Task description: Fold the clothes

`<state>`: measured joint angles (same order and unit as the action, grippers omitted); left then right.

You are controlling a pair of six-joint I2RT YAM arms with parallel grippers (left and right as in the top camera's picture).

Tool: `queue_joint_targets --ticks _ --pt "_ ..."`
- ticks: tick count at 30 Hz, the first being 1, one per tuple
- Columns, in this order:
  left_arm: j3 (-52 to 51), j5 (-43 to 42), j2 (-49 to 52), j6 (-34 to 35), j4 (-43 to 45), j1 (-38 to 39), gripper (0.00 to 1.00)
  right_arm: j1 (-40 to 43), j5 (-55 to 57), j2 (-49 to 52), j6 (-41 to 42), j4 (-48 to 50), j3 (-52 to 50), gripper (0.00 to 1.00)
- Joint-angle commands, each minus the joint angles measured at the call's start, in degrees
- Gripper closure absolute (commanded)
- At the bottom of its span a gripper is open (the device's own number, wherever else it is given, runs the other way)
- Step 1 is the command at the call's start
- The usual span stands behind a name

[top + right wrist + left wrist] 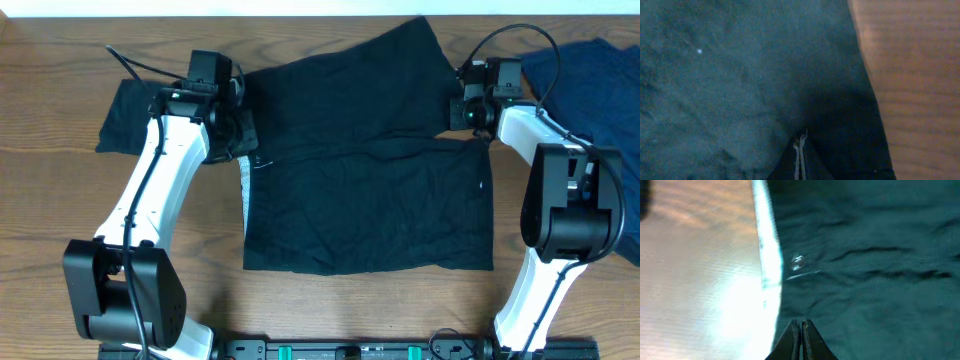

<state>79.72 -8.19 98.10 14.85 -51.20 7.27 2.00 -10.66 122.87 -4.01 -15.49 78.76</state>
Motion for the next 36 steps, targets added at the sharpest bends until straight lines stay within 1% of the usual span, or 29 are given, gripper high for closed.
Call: queue_joint_targets --ticks 1,3,8,16,19,21,23,26,28,31,34,36 --pt "-0.76 6.60 0.37 0.31 -1.57 0.02 0.94 -0.52 7.80 1.49 1.27 -5.31 -2.03 0.99" --pt "-0.76 6.54 0.37 0.52 -1.66 0.04 0.94 -0.52 10.29 0.50 1.86 -6.54 -2.03 0.99" --pt "-0.76 6.54 0.35 0.55 -1.25 0.04 0.94 -0.52 10.21 -2.89 1.86 -5.31 -1.92 0.99" --pt "-0.76 6.51 -0.92 2.03 -1.25 0.04 0.94 -0.52 9.79 -14.91 6.14 -8.44 -1.92 0.99" --pt "-0.76 6.49 -3.23 2.71 -1.46 0.04 0.94 -0.52 9.79 -21.00 7.54 -13.55 -1.92 0.99" --pt "-0.76 6.54 -5.57 2.67 -2.45 0.04 0.94 -0.52 9.57 -24.63 11.52 -18.36 -1.92 0.98" --pt "-0.76 6.51 -8.00 3.02 -4.72 0.04 0.94 -0.66 7.30 -28.17 15.19 -23.93 -1.92 0.85" --pt "-1.40 6.45 -11.87 4.83 -7.89 0.33 0.94 -1.68 7.06 -32.72 19.96 -32.68 -1.95 0.76" --pt "-2.86 6.08 -14.91 6.03 -8.07 0.94 0.94 -2.89 8.59 -35.32 22.73 -39.15 -1.95 0.74" --pt "-4.74 6.10 -19.02 7.61 -6.91 2.19 0.94 -5.01 10.84 -37.46 27.43 -47.08 -2.38 0.73" --pt "-5.62 6.10 -21.20 9.14 -4.74 2.84 0.94 -6.71 10.82 -37.90 32.15 -53.88 -4.26 0.72" --pt "-5.62 6.08 -21.40 9.70 -4.00 2.84 0.94 -7.28 10.82 -37.90 35.85 -56.63 -6.78 0.72"
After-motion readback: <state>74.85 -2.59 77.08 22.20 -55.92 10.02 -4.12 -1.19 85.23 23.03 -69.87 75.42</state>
